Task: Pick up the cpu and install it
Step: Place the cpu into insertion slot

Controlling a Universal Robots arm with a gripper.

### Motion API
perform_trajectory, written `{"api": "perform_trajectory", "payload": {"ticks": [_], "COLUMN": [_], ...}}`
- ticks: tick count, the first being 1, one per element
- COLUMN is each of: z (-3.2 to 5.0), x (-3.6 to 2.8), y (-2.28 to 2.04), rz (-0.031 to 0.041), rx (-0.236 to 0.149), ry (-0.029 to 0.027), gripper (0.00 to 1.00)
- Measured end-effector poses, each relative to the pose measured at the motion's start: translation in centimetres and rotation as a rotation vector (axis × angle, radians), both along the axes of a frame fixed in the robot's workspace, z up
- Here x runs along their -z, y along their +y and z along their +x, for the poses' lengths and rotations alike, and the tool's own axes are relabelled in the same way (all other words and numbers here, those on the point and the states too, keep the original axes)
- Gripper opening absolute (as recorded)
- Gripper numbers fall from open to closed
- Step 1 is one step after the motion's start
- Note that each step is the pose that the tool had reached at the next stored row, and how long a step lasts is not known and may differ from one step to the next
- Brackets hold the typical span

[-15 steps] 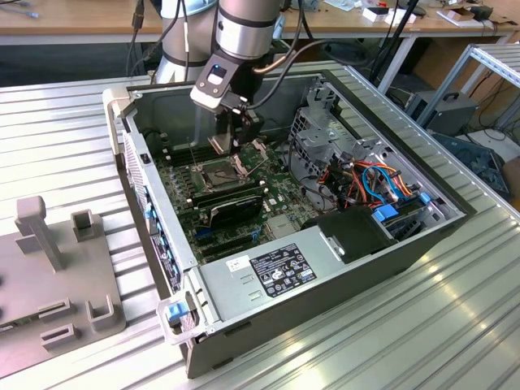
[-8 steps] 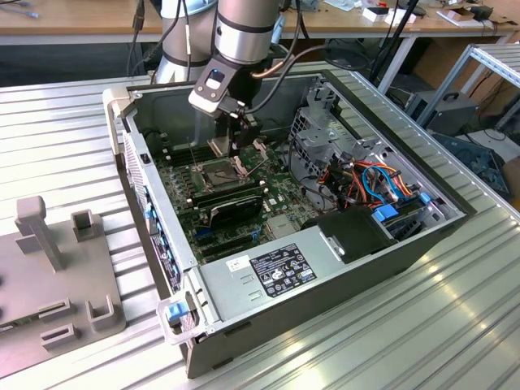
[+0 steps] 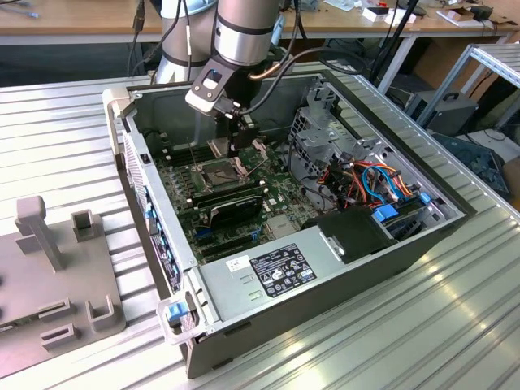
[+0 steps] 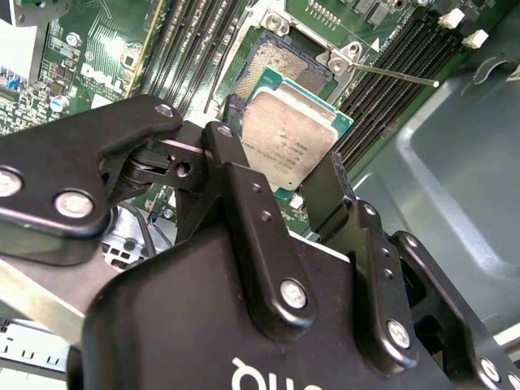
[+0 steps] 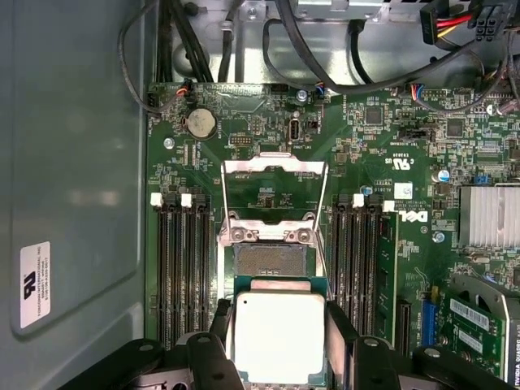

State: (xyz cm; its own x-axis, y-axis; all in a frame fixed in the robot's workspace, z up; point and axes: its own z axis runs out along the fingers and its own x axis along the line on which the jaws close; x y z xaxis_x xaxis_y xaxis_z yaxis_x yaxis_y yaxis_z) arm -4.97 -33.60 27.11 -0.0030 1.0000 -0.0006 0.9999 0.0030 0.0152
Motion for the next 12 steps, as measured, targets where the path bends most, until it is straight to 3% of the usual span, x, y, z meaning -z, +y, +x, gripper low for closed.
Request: {"api": "perform_trajectory", "payload": {"ticks": [6, 12], "z": [0.0, 0.0], "x": [0.11, 0.66], "y": [0.0, 0.0], "rz": [0.0025, 0.0197], "rx": [0.0, 0.0], "ry": [0.0002, 0.0013], "gripper": [0.54, 0.54]}}
